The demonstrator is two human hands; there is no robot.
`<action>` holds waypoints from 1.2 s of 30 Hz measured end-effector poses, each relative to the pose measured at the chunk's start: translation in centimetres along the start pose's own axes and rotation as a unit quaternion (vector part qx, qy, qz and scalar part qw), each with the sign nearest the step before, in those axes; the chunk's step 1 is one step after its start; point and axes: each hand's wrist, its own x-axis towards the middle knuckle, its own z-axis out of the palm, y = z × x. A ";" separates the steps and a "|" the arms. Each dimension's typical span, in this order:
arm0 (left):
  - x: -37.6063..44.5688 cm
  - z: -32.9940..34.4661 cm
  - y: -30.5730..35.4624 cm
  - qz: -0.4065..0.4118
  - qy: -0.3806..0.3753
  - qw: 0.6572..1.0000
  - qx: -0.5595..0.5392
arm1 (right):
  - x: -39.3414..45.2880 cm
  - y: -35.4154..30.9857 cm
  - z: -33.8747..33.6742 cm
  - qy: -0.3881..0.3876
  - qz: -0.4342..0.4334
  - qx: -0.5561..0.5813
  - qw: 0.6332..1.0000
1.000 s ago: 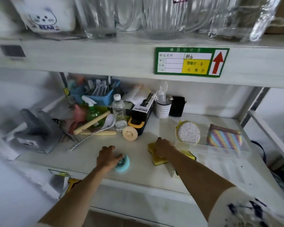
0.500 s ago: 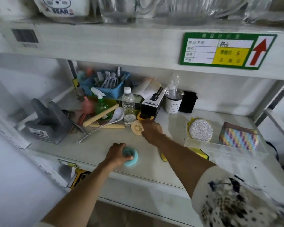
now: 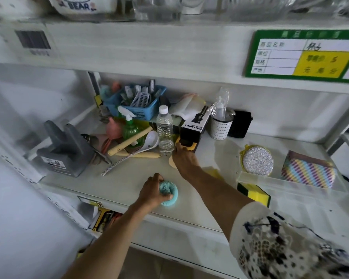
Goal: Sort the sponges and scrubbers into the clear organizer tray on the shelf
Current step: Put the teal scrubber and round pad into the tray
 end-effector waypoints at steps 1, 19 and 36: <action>0.0 0.1 0.1 0.000 0.000 1.000 -0.004 | -0.1 0.0 0.1 0.001 0.008 0.002 1.000; 0.8 1.0 11.2 0.008 0.133 0.947 -0.292 | -8.2 8.7 -3.5 0.123 0.167 0.179 0.962; -2.5 9.1 28.6 0.225 -0.024 0.968 -0.106 | -23.9 23.3 -2.5 0.148 0.333 0.183 0.913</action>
